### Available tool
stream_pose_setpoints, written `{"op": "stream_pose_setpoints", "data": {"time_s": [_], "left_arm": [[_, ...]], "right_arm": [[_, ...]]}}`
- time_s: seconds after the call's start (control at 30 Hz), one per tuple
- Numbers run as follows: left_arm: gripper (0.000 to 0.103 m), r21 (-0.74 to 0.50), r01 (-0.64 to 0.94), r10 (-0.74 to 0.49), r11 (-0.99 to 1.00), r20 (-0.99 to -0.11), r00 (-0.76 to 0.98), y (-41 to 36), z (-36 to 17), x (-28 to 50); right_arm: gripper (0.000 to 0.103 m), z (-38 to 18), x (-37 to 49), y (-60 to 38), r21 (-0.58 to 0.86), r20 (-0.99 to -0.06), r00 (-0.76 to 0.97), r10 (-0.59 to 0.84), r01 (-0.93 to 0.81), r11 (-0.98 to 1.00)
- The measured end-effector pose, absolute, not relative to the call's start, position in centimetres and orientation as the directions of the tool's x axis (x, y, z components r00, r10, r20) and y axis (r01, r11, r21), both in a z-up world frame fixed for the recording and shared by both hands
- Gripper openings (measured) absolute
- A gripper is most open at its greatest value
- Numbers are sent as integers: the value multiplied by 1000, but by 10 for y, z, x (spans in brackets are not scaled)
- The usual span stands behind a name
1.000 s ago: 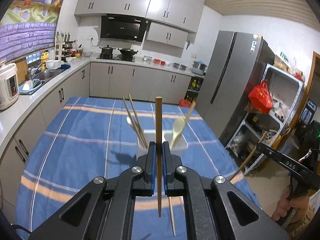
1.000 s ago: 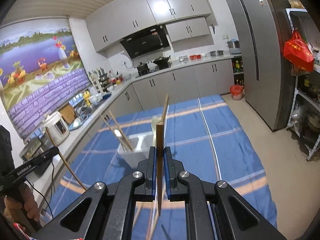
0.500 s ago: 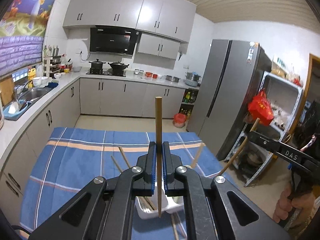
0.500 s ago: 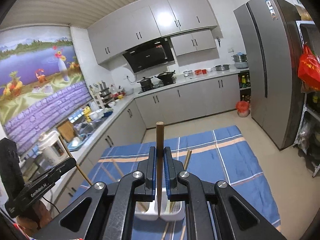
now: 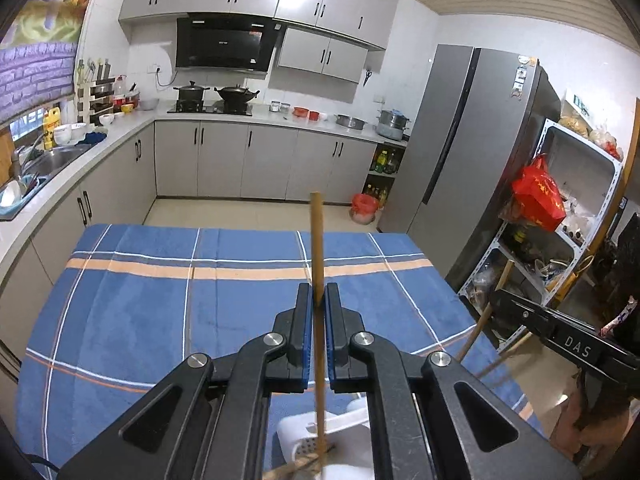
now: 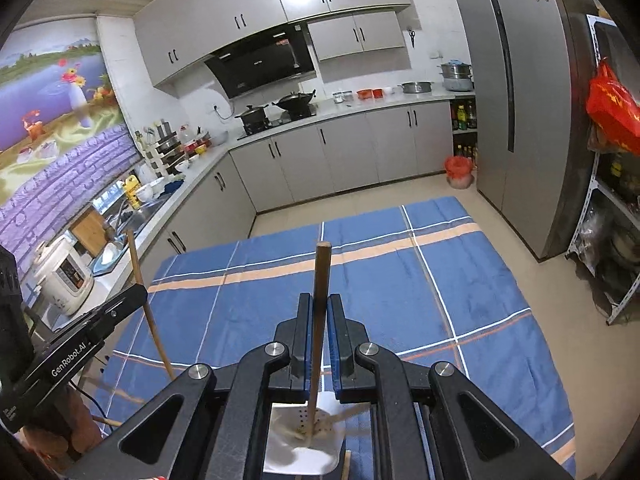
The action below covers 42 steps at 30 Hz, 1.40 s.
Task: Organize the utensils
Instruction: 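Lower the chopsticks into the holder and open both grippers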
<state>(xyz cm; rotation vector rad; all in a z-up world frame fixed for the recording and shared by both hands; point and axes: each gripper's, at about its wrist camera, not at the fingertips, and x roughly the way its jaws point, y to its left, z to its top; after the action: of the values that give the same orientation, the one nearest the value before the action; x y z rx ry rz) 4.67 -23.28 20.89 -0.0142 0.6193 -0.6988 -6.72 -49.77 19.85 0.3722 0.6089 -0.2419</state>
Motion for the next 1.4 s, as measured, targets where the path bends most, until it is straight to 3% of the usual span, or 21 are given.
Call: {"op": "stream_pose_setpoints", "data": {"time_s": [0.67,0.73,0.8,0.87,1.07,1.23,1.4], "left_arm": [[5,-238,589,-601,773,-574,557,-249,184,69],[5,-243,584,-599,775,-578,554,-247,184,67],[6,-248,582,-603,774,-570,559,-245,186,63],[6,-251,587,-609,770,-567,555,-242,188,60],[8,-259,580,-612,773,-549,570,-223,201,50],[24,-285,535,-596,795,-530,603,-191,216,30],[30,-321,472,-570,821,-519,638,-151,228,-7]], "right_arm": [[8,185,-44,-488,236,-633,770,-83,293,926],[12,186,-43,-487,234,-632,771,-84,293,927],[27,188,-44,-487,228,-627,773,-94,297,927],[34,189,-46,-487,225,-623,775,-101,301,927],[41,195,-52,-487,243,-605,790,-97,299,923],[41,209,-68,-486,261,-564,820,-104,296,919],[45,236,-102,-480,241,-500,855,-138,291,926]]}}
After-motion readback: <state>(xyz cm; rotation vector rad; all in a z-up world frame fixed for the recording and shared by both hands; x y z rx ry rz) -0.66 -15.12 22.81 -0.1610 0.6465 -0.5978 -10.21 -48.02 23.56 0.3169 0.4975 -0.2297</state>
